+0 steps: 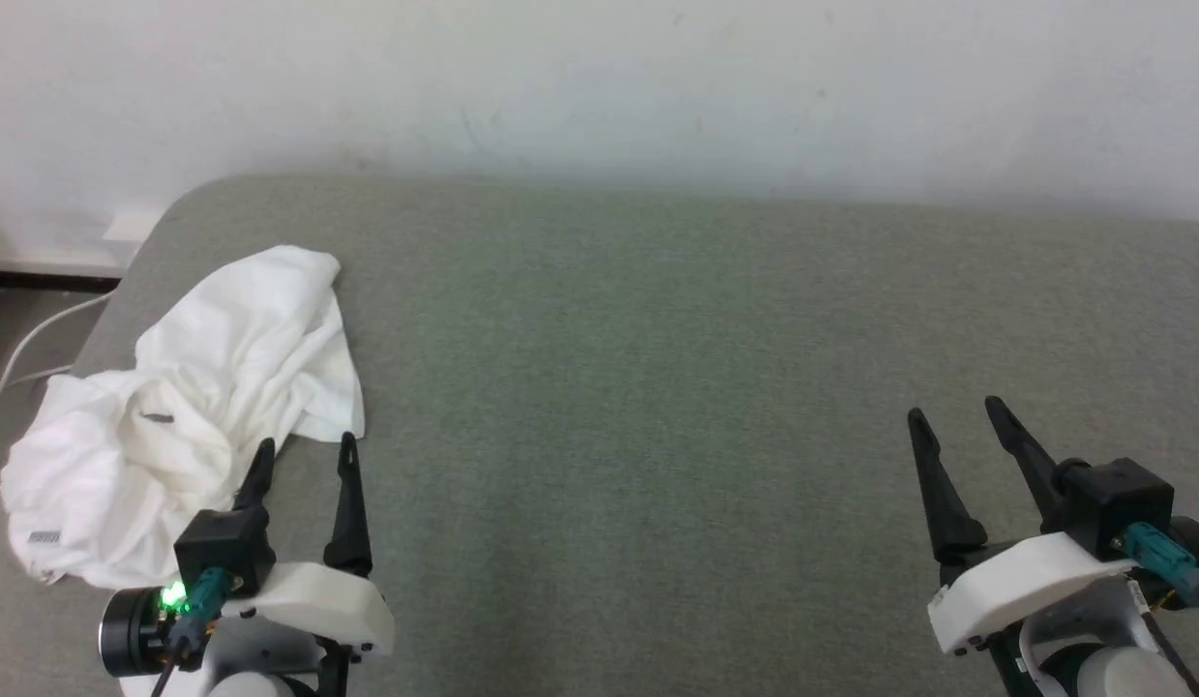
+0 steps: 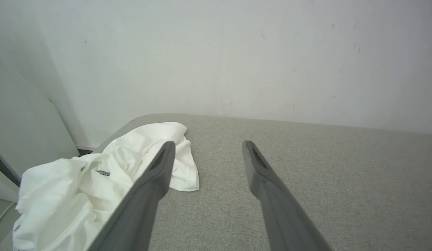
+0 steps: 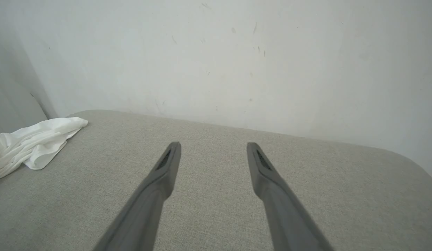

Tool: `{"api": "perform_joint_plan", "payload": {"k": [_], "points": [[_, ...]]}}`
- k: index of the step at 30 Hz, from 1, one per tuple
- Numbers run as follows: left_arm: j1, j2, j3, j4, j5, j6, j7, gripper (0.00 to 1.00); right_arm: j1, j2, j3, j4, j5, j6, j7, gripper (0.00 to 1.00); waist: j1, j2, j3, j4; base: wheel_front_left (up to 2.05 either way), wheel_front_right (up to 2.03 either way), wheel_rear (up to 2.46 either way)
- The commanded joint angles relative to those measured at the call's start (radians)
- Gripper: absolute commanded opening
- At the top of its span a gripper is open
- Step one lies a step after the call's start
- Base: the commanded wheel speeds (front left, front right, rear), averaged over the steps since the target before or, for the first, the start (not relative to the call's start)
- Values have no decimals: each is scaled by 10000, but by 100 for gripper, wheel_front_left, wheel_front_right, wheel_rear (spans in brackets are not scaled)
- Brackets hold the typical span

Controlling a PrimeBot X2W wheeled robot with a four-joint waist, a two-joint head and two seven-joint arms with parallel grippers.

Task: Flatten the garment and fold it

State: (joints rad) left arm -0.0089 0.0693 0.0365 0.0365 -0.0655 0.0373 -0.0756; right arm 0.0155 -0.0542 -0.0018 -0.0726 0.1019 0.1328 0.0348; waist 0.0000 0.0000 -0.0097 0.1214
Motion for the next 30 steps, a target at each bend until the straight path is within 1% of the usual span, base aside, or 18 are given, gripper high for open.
{"api": "perform_joint_plan", "payload": {"k": [1, 14, 30], "points": [[-222, 81, 87, 72, -97, 60, -104, 100, -61, 14, 37, -122, 65, -7, 24, 100, 0, 0, -1, 268, 0, 0, 0], [-481, 174, 422, 428, -299, 212, -429, 100, -80, 18, 380, -512, 413, -9, 73, 100, 0, 0, -47, 1356, 0, 0, 0], [-731, 111, 869, 699, -397, 293, -765, 100, -91, 23, 642, -907, 794, -12, 198, 100, 0, 0, 70, 2580, 0, 0, 0]]}}
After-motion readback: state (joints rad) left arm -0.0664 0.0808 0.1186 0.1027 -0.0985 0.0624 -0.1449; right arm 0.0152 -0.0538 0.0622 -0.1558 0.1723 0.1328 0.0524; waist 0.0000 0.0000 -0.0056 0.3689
